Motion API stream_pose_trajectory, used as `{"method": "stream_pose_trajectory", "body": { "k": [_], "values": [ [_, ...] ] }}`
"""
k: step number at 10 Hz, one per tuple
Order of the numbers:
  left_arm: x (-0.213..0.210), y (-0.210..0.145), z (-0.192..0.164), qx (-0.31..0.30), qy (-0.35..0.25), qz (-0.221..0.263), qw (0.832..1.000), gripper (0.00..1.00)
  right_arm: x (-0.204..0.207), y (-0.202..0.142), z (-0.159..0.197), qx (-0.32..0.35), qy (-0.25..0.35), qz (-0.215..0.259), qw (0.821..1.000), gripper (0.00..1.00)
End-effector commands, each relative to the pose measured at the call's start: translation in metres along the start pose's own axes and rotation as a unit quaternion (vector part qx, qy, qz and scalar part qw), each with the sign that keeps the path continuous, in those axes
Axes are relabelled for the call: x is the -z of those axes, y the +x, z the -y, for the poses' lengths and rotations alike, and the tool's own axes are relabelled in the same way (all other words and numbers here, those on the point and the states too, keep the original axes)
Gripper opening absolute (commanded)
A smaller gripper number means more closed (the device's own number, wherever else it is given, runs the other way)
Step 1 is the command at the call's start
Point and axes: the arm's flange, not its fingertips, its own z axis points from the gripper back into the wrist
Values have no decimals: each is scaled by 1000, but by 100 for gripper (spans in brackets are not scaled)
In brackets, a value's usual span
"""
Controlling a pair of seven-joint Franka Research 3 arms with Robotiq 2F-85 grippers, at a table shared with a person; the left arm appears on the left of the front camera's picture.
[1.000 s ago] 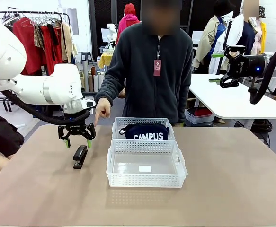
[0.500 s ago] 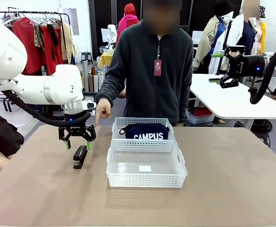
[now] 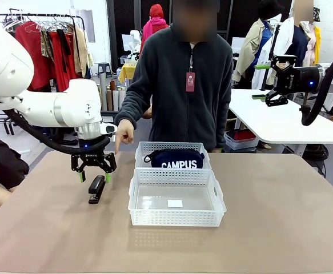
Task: Distribute items into two baskets.
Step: Pick up the Stapler that the person points to.
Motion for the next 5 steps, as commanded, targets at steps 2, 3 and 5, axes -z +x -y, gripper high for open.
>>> {"method": "stream_pose_trajectory", "body": {
  "k": [2, 3, 5],
  "values": [
    [7, 1, -10, -9, 14, 6, 1000, 80, 0, -2, -1, -1, 0, -1, 1000, 100],
    [11, 3, -8, -13, 17, 7, 1000, 60, 0, -2, -1, -1, 0, -1, 1000, 100],
    [13, 2, -10, -17, 27, 9, 999, 20, 0, -2, -1, -1, 0, -1, 1000, 100]
  ]
}}
